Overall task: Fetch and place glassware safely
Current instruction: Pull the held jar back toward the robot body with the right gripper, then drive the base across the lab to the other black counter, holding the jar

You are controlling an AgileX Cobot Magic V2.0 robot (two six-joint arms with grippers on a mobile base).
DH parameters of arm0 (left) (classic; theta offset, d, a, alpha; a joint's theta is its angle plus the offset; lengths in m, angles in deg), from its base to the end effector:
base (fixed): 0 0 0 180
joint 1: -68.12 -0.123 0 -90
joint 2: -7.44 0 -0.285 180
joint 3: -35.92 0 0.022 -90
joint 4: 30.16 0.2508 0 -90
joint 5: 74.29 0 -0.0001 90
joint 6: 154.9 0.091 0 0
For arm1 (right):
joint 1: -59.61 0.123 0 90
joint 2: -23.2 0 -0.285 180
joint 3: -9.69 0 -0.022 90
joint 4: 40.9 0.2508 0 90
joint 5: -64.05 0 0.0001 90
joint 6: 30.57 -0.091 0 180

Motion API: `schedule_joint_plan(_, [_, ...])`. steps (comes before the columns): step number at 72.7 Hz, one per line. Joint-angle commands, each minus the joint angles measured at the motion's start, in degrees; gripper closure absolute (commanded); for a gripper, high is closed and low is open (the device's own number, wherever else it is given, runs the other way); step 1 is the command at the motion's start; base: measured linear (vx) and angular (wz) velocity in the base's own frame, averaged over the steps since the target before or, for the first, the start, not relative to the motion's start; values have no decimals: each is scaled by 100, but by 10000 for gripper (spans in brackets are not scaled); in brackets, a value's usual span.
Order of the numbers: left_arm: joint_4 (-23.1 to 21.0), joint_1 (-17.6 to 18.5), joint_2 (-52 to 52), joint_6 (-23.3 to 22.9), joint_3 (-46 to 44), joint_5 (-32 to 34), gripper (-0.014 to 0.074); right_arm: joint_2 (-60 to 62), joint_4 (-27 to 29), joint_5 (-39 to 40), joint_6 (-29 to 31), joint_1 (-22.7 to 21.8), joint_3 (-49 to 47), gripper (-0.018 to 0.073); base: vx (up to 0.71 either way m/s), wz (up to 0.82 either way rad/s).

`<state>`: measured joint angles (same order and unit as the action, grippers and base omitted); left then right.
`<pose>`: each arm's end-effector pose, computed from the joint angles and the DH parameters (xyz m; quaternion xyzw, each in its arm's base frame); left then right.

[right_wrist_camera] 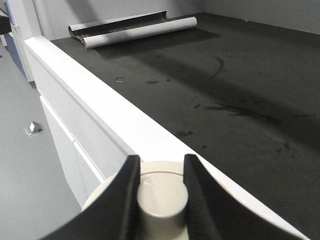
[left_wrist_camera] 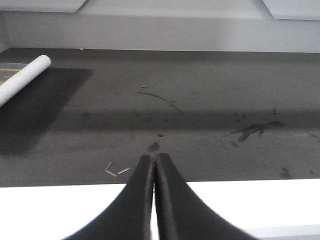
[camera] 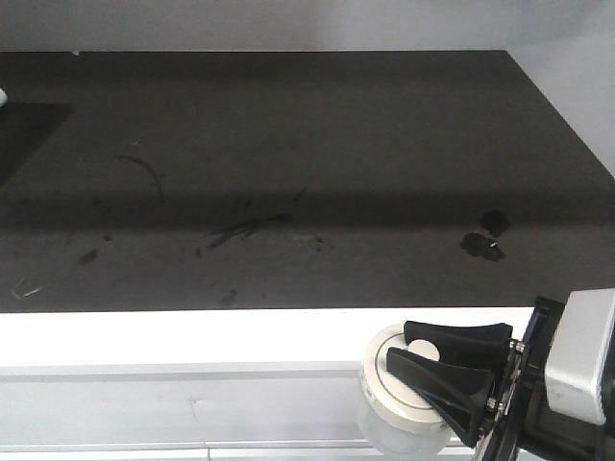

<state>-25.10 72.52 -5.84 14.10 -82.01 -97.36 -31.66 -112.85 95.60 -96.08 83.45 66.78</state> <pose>0.0498 -0.0007 0.2599 -0.0241 0.7562 -0.0482 0.6521 0.1229 0.1037 0.2674 -0.3356 0.6866 0.3038 0.5689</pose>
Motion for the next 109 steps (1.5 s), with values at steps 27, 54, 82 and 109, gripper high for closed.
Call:
schedule_joint_plan(27, [-27, 46, -54, -5, -148, 400, 603, 43, 226, 262, 38, -11, -179, 560, -4, 45])
schedule_joint_plan(54, [-27, 46, -54, -5, -148, 400, 603, 43, 226, 262, 38, -11, -179, 560, -6, 65])
schedule_joint_plan(82, [-27, 46, -54, -5, -148, 400, 603, 43, 226, 262, 38, -11, -179, 560, 1, 68])
schedule_joint_plan(109, [-27, 46, -54, -5, -148, 400, 603, 43, 226, 262, 38, -11, -179, 560, 8, 94])
